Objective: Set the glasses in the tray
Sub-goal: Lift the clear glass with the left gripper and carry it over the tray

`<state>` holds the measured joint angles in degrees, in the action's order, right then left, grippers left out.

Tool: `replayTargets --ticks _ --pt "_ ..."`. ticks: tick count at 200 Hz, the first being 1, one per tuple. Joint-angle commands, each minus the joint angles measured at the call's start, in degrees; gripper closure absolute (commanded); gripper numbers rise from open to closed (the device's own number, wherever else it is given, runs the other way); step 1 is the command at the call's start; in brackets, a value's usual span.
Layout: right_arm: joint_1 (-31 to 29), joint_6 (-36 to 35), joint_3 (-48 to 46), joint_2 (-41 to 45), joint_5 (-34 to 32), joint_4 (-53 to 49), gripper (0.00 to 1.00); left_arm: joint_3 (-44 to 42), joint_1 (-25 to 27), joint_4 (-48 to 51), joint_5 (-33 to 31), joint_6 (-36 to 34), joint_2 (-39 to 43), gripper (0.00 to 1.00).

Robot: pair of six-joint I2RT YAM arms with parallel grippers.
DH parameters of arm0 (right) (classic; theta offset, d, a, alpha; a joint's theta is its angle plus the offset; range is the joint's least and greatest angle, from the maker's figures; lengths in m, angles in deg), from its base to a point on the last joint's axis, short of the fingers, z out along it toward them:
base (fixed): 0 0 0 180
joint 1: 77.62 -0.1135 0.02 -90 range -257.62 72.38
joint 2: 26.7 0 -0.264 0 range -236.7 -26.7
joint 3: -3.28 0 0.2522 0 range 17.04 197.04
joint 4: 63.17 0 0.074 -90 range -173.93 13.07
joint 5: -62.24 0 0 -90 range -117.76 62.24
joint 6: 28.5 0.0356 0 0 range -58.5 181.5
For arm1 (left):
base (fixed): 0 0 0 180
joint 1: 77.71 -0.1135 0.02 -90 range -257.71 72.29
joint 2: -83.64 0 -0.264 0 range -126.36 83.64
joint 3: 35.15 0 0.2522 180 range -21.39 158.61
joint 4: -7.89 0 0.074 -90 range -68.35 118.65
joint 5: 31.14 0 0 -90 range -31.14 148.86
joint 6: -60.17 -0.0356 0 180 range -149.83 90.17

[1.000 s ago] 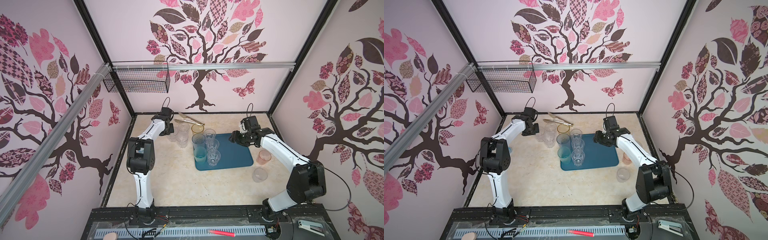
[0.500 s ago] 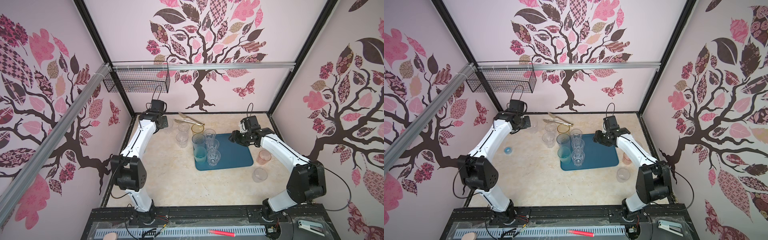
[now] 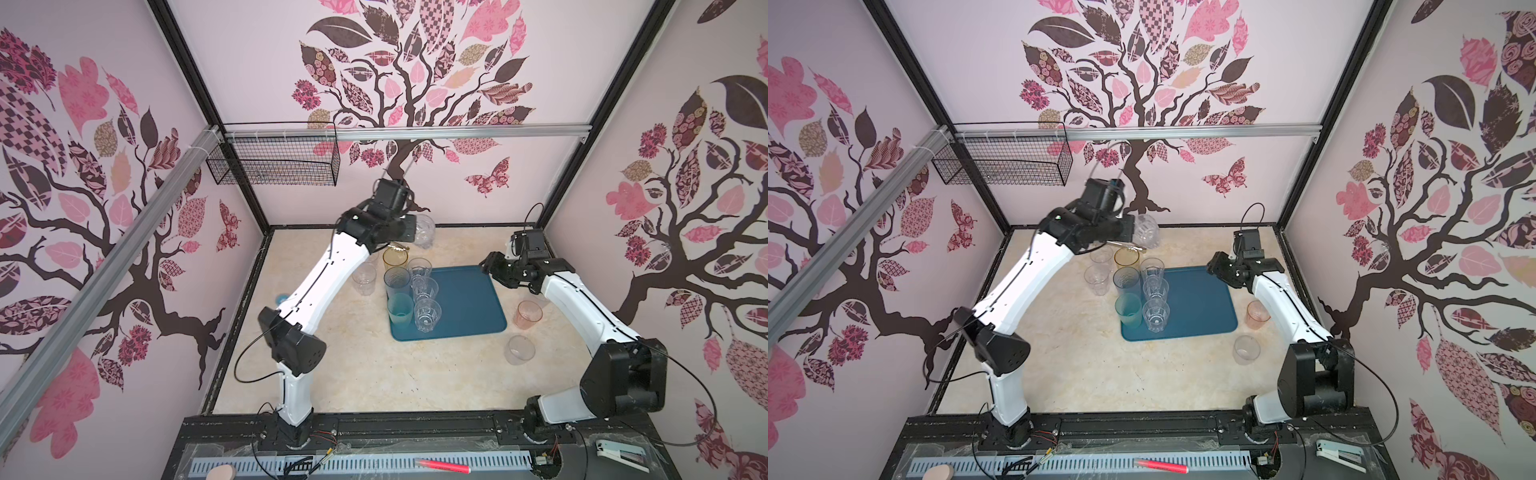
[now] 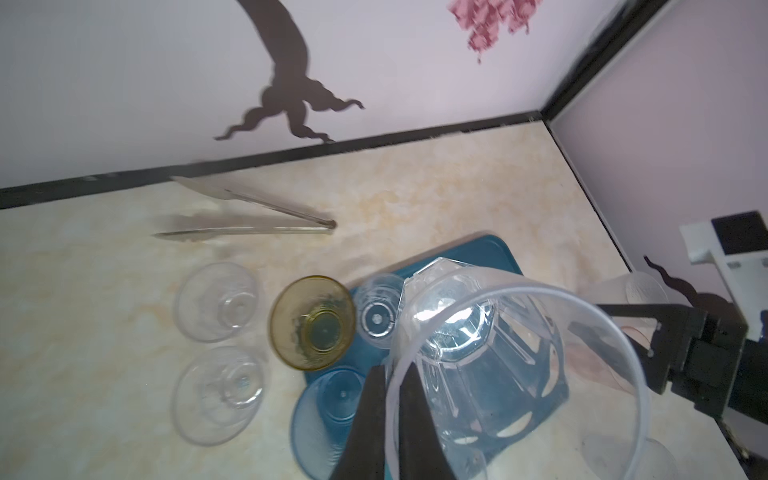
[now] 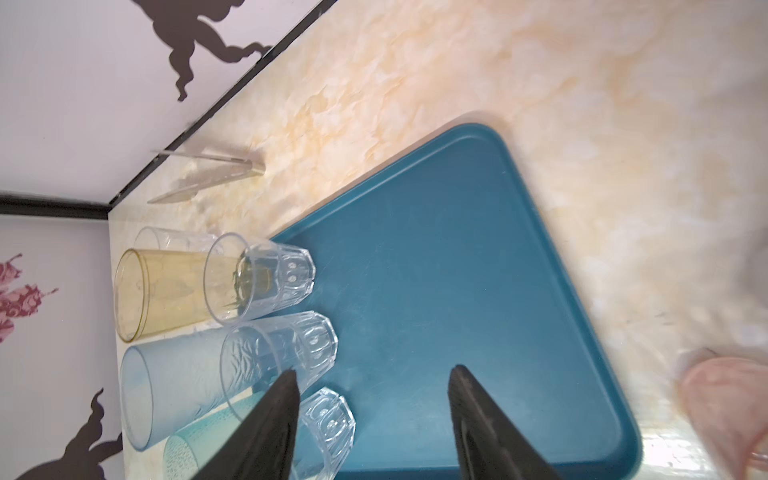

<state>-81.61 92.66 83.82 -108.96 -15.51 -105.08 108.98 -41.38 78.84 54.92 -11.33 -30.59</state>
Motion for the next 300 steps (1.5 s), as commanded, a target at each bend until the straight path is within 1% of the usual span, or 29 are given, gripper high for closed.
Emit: replayTargets --ticks 1,18,37,74,109,139,208,258,286,300 --pt "0.4 1.8 -1.6 3.4 -2.8 0.0 0.39 4.4 0.6 -0.7 4.1 1.5 -5.2 1.00" --pt "0.9 1.9 -2.5 4.2 -4.2 -0.1 0.39 4.8 1.0 -3.0 5.4 1.7 -8.5 1.00" --pt "1.1 1.9 -3.8 4.8 -4.2 0.6 0.39 7.9 1.6 -2.1 6.4 0.9 -13.4 1.00" --pt "1.0 2.0 -4.5 4.2 -3.1 0.9 0.39 12.8 2.9 -2.3 4.9 -1.5 -19.6 1.00" --pt "1.1 1.7 -4.7 3.8 -2.7 1.5 0.39 12.8 3.4 -4.0 3.8 -4.9 -22.0 1.00" --pt "1.1 1.9 -4.8 3.4 -1.8 1.9 0.39 13.3 3.9 -7.1 3.1 -5.7 -24.6 1.00" --pt "1.0 2.0 -4.9 3.4 -0.7 1.9 0.39 13.9 4.0 -7.1 0.1 -6.2 -29.6 1.00" --pt "1.1 1.8 -5.4 3.6 -0.5 1.9 0.39 14.0 4.0 -7.1 -1.5 -6.0 -31.1 1.00" --pt "1.1 1.9 -5.4 3.5 -0.2 1.9 0.40 14.0 4.0 -7.4 -0.9 -5.9 -31.3 1.00" --pt "1.0 1.8 -5.4 3.5 0.0 1.9 0.40 14.0 4.1 -7.7 -0.2 -5.9 -31.1 0.95"
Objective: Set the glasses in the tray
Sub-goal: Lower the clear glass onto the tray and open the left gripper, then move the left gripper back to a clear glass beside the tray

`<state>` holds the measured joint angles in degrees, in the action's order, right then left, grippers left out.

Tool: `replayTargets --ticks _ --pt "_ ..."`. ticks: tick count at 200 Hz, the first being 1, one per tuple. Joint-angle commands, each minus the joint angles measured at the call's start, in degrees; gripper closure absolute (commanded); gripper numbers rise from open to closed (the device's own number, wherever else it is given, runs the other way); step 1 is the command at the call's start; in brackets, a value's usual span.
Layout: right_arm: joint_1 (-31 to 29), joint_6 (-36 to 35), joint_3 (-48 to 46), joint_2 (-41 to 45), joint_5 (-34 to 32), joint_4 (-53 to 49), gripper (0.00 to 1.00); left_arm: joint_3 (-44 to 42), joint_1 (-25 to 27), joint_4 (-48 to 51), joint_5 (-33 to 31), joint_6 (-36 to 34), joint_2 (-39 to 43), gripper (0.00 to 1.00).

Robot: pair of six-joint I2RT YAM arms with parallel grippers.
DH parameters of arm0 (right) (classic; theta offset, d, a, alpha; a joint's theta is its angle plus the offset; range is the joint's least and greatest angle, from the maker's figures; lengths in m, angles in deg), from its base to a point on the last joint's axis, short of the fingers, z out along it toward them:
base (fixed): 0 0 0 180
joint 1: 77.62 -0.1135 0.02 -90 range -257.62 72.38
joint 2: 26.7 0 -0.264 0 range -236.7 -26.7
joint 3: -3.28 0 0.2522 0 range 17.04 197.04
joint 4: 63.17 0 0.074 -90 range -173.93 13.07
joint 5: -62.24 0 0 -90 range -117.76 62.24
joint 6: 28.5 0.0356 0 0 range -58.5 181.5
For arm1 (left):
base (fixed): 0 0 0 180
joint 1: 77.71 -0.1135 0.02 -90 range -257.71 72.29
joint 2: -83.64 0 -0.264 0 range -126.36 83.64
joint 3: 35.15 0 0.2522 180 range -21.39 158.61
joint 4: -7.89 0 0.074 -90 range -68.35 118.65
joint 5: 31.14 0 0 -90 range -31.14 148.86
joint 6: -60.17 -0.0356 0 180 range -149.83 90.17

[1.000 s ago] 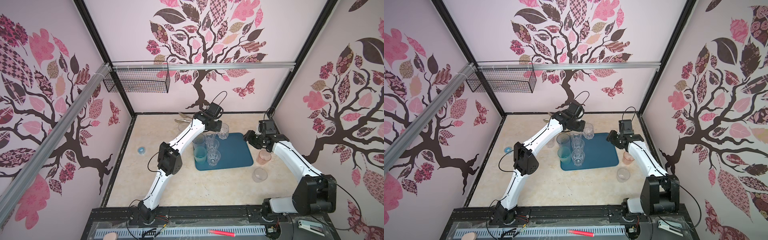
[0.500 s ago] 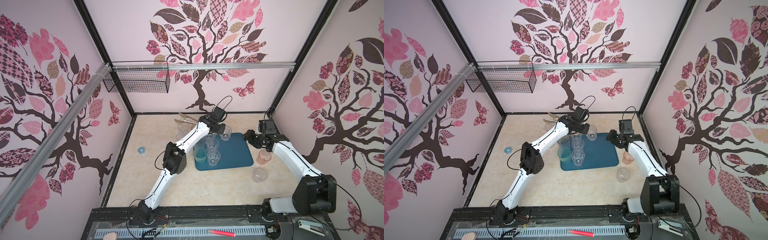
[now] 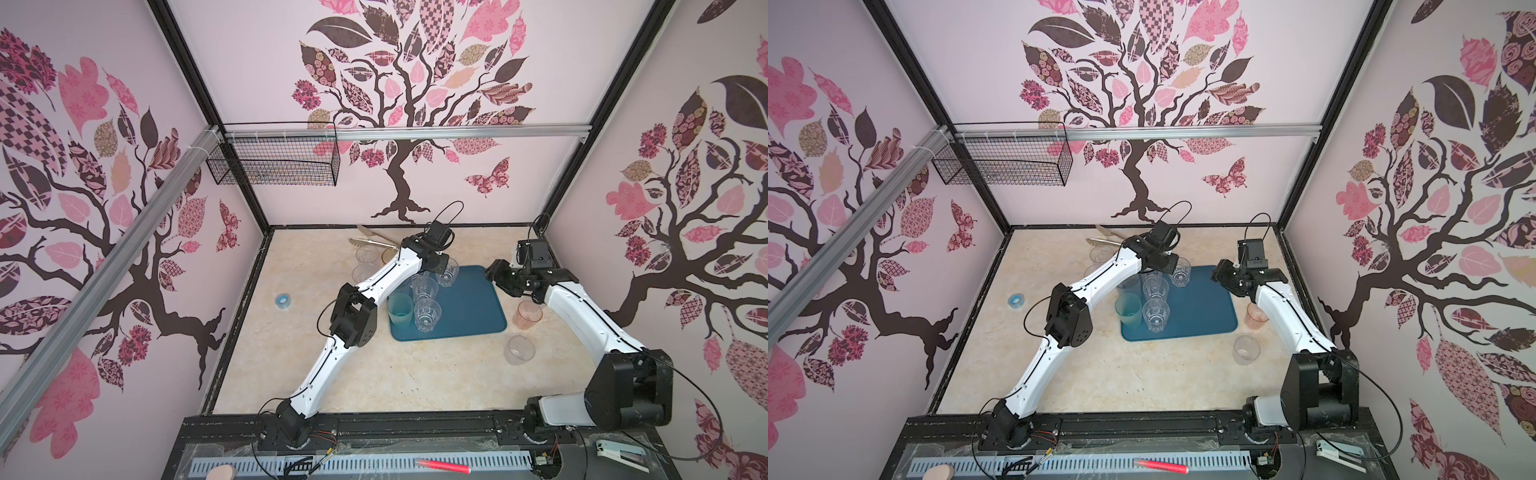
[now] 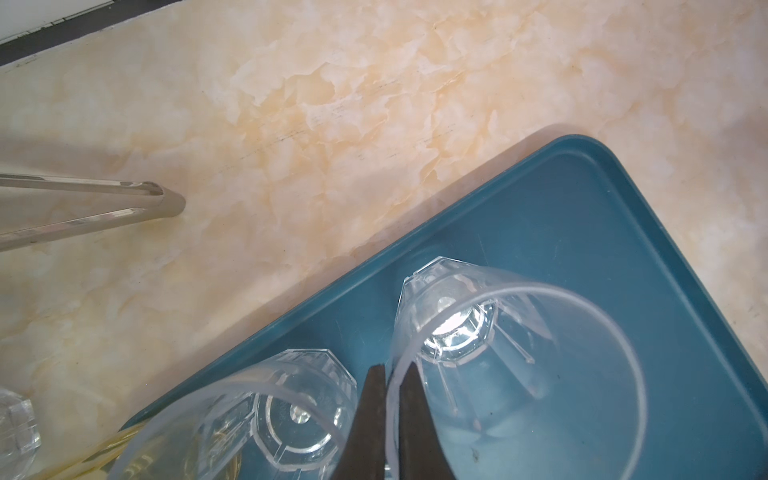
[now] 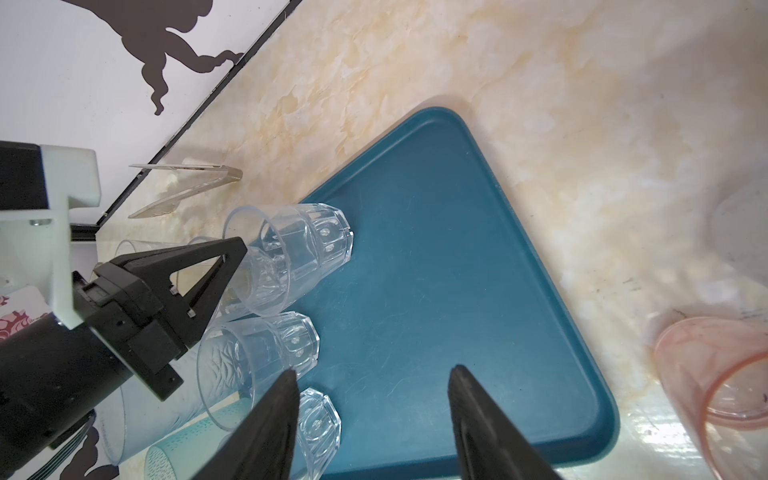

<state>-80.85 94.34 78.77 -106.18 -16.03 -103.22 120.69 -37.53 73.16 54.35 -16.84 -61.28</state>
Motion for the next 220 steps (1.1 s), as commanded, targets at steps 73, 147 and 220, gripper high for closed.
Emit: replayTargets --ticks 73,147,220 --pt "0.3 0.1 -0.7 0.8 0.9 0.2 0.40 3.1 0.2 -3.0 1.3 -0.4 1.6 0.78" --pt "-1.6 0.3 1.8 0.5 0.5 -0.7 0.41 0.3 0.3 -4.2 1.7 -1.1 14.7 0.71" --pt "-13.3 -0.9 10.3 -2.3 -5.0 -3.9 0.41 -41.1 -10.5 -13.2 -3.6 -0.4 48.4 0.67"
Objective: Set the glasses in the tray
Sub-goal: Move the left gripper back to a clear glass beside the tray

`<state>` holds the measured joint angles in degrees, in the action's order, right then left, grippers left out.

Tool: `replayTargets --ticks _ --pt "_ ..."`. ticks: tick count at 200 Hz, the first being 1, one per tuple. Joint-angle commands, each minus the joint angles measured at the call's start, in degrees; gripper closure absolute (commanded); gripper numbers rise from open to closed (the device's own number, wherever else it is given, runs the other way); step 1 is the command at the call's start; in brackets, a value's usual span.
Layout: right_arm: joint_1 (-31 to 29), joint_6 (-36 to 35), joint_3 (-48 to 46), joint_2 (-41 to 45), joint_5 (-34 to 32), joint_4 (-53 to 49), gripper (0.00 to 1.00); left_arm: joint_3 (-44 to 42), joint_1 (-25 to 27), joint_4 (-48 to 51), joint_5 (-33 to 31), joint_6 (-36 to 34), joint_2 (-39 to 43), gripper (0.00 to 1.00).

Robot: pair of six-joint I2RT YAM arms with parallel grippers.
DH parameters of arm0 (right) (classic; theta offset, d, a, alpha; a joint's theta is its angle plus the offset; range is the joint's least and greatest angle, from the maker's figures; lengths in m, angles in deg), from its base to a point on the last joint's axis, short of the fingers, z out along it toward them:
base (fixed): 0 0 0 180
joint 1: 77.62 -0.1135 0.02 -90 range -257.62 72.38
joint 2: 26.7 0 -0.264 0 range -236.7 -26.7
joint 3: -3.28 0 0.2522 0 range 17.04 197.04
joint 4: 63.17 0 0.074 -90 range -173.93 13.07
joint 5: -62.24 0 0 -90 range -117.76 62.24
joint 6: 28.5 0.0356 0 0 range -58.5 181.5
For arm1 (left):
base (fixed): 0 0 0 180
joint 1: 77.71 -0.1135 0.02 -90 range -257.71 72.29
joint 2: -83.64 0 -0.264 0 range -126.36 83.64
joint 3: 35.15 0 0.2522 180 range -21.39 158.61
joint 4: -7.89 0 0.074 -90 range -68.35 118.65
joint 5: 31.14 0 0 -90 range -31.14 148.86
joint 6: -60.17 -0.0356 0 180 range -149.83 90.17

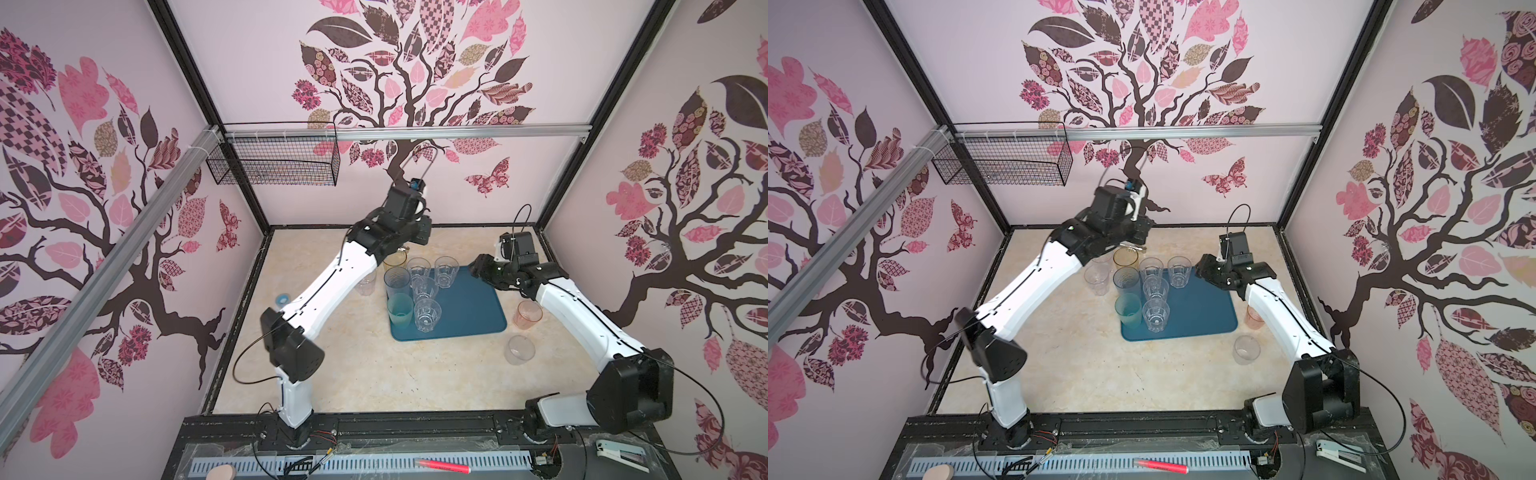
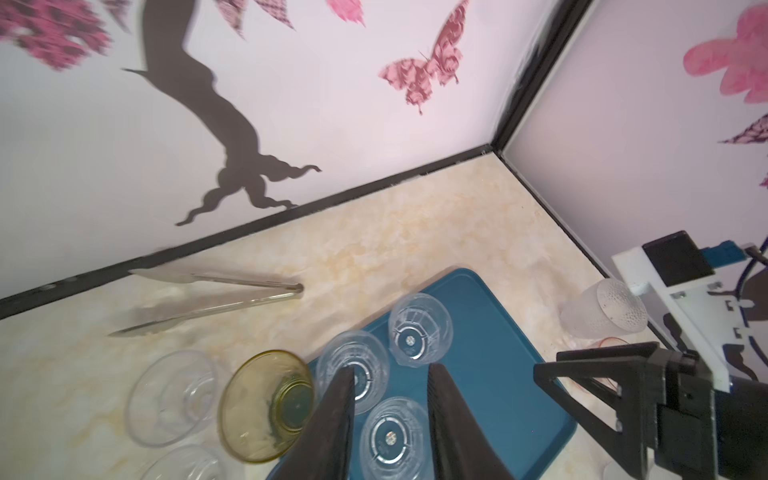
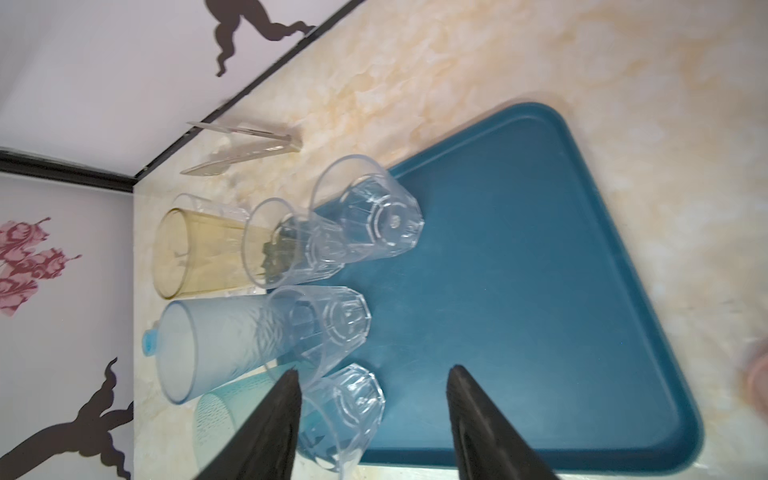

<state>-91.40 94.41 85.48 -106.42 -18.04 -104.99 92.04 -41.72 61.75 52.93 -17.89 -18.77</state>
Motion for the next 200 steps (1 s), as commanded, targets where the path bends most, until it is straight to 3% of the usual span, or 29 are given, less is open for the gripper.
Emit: replayTargets --ticks 1,32,68,132,200 --pt "-2.9 -1.0 3.7 -2.1 -3.0 -2.1 0.41 -12.8 -6.5 -1.8 -2.1 0.6 6.3 0.67" --pt "-5.7 -1.5 6.1 -4.2 -3.9 -2.6 0.40 -25.7 -15.6 -1.5 -0.3 1.4 14.6 0.67" --pt "-7.2 -1.3 5.5 -5.0 -4.2 -1.7 0.40 -33.0 -23.8 0.4 5.4 1.8 16.0 0.68" --pt "-8.6 -4.9 6.0 -7.5 -3.7 -4.5 0.38 -31.8 -26.2 5.6 14.8 5.8 5.6 0.67" --pt "-8.8 -8.1 6.3 -9.8 -4.1 -6.3 0.27 -33.1 -26.2 3.0 11.4 6.3 2.1 0.63"
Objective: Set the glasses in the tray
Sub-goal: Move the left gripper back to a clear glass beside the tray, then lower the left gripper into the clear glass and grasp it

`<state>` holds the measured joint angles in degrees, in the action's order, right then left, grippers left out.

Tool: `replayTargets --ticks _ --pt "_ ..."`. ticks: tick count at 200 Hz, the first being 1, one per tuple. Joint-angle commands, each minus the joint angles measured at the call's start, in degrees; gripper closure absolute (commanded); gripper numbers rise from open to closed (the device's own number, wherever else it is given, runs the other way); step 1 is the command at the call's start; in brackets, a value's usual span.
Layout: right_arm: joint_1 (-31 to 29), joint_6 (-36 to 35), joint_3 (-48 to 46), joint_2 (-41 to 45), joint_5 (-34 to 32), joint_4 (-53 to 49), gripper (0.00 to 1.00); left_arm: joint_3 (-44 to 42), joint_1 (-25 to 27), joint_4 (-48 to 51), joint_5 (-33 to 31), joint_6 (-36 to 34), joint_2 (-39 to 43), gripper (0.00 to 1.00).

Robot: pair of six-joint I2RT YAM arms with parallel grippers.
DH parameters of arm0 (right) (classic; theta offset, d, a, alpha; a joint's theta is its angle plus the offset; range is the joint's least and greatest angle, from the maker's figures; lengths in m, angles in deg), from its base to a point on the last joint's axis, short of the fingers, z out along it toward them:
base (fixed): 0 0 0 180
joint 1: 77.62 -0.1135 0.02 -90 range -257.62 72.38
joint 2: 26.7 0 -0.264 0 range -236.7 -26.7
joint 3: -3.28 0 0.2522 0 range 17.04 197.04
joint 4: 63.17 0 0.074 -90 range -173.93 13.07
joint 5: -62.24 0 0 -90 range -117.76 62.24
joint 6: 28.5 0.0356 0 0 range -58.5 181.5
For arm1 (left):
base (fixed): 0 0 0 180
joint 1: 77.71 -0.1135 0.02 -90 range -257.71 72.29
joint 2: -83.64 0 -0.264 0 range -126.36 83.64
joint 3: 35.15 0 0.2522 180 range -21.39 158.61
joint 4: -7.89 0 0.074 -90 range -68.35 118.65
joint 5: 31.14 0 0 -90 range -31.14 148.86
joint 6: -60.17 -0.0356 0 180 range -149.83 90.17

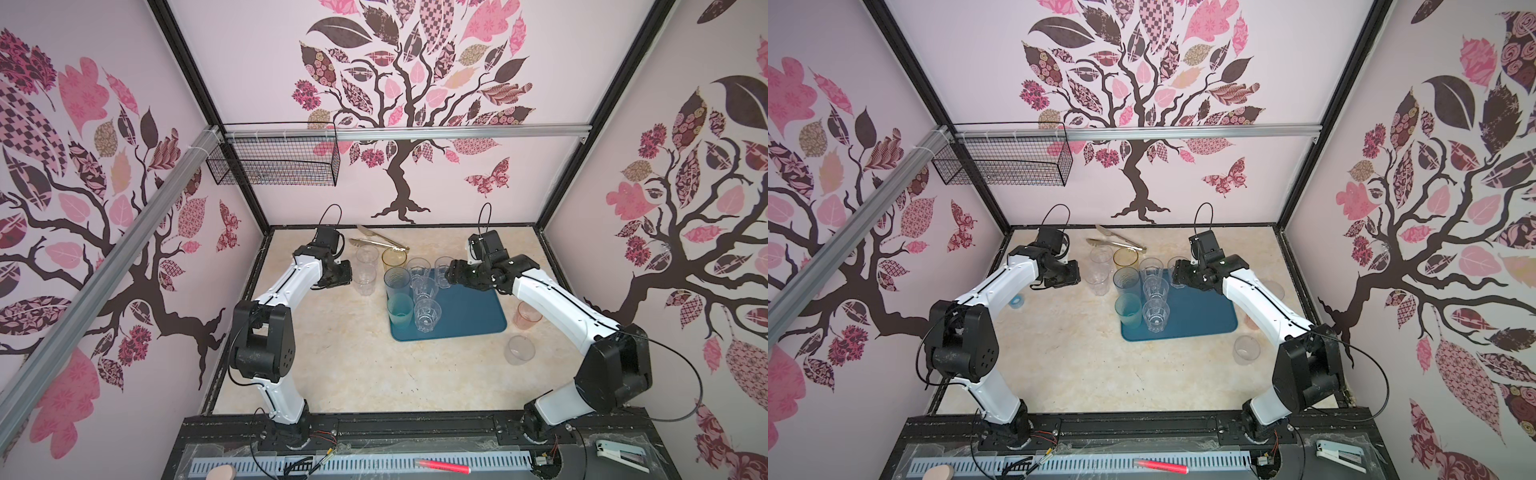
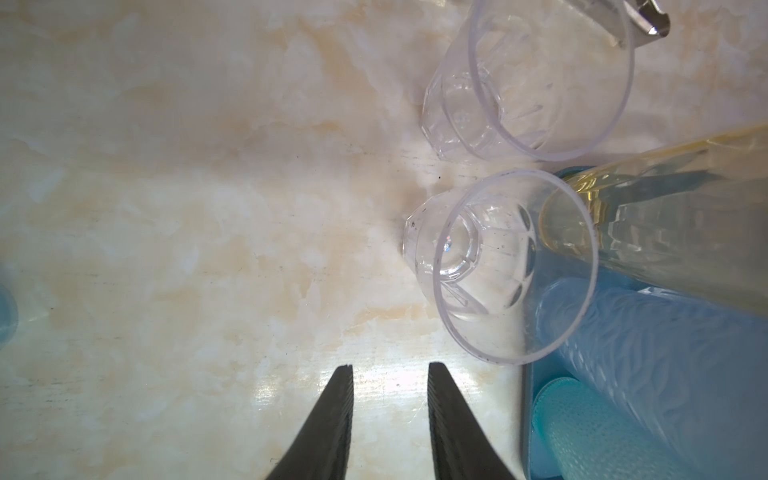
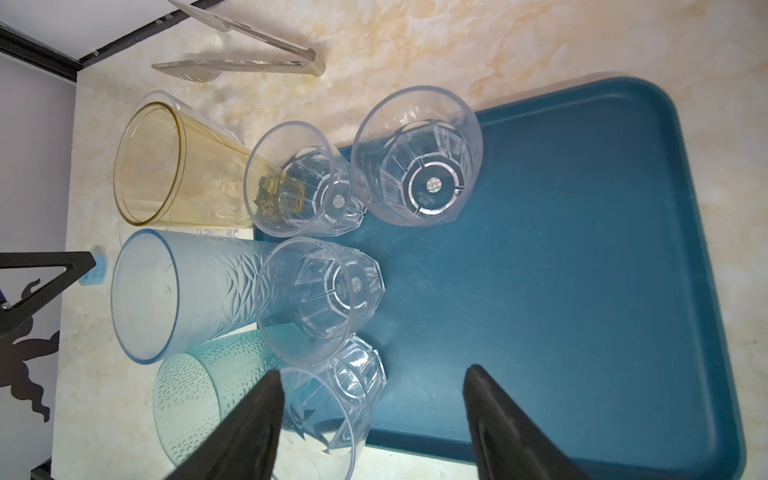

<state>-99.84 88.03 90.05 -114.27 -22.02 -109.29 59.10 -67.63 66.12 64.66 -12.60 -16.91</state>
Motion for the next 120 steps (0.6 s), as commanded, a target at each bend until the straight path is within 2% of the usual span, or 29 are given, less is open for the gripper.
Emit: replayTargets --ticks 1,51,120 --pt "-0.4 -1.8 1.7 -2.1 -0.1 -2.0 0.27 -0.2 -0.2 -1.4 -0.4 1.1 0.2 0.63" --pt "-0.4 -2.2 2.4 -3.0 0.5 -2.0 0.27 3.3 1.2 -2.3 -1.3 1.6 -3.4 0.60" --pt "-0.4 -2.5 1.8 -2.7 0.0 -2.0 0.27 7.1 3.0 -2.9 -3.6 1.2 -9.5 0.63"
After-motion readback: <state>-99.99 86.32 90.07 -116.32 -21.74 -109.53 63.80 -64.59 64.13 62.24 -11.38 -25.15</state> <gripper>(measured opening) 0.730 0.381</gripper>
